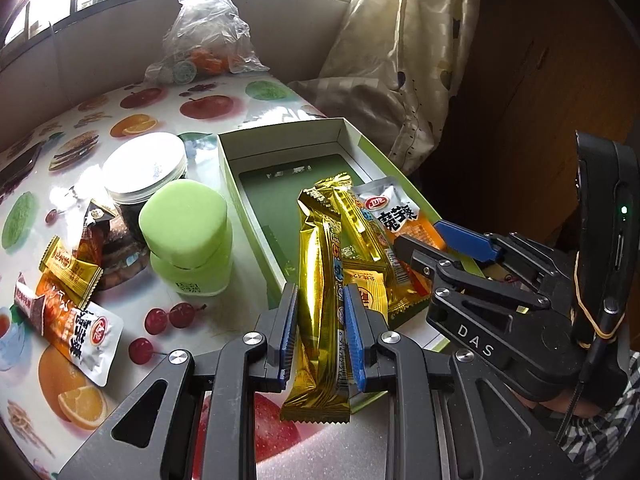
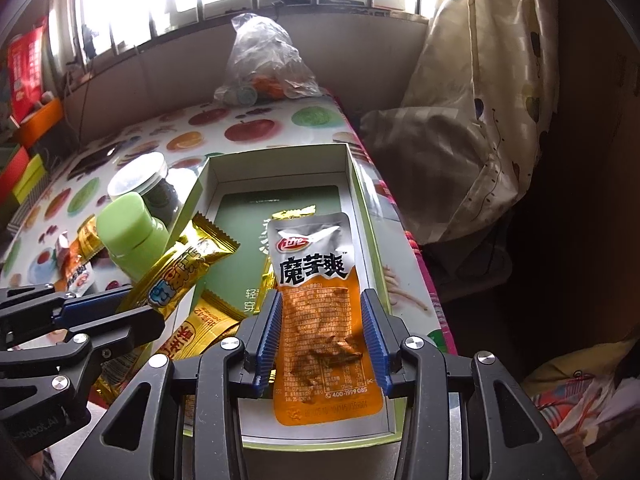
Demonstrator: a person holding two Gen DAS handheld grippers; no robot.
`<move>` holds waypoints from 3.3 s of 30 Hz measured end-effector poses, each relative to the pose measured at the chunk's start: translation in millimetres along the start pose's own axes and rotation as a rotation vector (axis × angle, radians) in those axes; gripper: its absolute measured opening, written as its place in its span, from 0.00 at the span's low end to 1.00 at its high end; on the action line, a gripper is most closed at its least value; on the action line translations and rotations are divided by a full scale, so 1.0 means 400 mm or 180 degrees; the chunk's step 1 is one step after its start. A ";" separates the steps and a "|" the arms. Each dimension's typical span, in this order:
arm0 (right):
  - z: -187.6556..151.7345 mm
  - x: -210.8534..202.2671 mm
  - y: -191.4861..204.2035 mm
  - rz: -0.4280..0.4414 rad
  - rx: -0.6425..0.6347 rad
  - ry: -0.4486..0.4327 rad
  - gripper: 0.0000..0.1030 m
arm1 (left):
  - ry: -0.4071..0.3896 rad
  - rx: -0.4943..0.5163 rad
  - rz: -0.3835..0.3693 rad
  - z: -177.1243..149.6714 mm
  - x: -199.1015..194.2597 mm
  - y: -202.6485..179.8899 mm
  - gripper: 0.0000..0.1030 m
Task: Organize snacks
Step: 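Lower both snacks into the box and open both tools, then move both open tools back over the snack pile, then grasp the yellow peanut candy with the right tool while the left tool grasps the red-white candy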
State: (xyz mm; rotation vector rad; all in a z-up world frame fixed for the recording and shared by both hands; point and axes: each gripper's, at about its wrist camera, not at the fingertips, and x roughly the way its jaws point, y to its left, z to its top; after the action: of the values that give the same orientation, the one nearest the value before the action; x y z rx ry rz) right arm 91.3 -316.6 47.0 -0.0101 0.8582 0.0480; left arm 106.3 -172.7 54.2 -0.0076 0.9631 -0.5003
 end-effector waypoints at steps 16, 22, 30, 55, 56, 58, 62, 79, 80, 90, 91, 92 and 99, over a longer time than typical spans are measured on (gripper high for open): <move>0.013 0.022 -0.002 0.0016 -0.0069 -0.0098 0.44 | 0.0064 0.0044 0.0039 0.011 0.035 -0.012 0.24; 0.014 0.018 -0.004 0.0032 -0.0024 -0.0109 0.46 | 0.0019 0.0092 -0.0003 0.009 0.022 -0.017 0.35; 0.013 -0.008 -0.005 0.0039 0.0045 -0.0181 0.49 | -0.0031 0.0068 0.0017 0.002 0.001 -0.007 0.45; -0.029 -0.132 0.101 0.0311 0.0182 -0.0481 0.53 | -0.0491 -0.0093 0.0406 -0.097 -0.180 0.094 0.46; -0.030 -0.138 0.111 0.0332 0.0161 -0.0502 0.53 | -0.0509 -0.0101 0.0432 -0.101 -0.186 0.100 0.46; -0.033 -0.146 0.126 0.0382 0.0149 -0.0525 0.53 | -0.0532 -0.0156 0.0463 -0.108 -0.199 0.117 0.46; -0.038 -0.153 0.160 0.0447 0.0086 -0.0534 0.53 | -0.0563 -0.0207 0.0524 -0.119 -0.216 0.140 0.46; -0.050 -0.117 0.332 0.0798 -0.0363 -0.0395 0.53 | -0.0589 -0.0717 0.0615 -0.195 -0.277 0.321 0.46; -0.048 -0.111 0.344 0.0827 -0.0387 -0.0377 0.53 | -0.0583 -0.0769 0.0629 -0.201 -0.278 0.337 0.46; -0.033 -0.017 0.494 0.1083 -0.0781 -0.0058 0.53 | -0.0553 -0.1151 0.0730 -0.241 -0.286 0.463 0.46; -0.029 -0.010 0.508 0.1060 -0.0819 -0.0040 0.53 | -0.0554 -0.1171 0.0731 -0.244 -0.287 0.470 0.46; -0.026 -0.006 0.521 0.1048 -0.0867 -0.0040 0.53 | -0.0559 -0.1186 0.0726 -0.246 -0.288 0.477 0.46; -0.003 0.043 0.597 0.1004 -0.1104 0.0023 0.53 | -0.0576 -0.1289 0.0709 -0.249 -0.294 0.518 0.46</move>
State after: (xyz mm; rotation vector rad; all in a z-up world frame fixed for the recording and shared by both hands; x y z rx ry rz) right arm 90.6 -77.4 35.5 -0.2004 0.8438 0.4925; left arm 56.9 80.7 42.1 -0.3024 0.8612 -0.0917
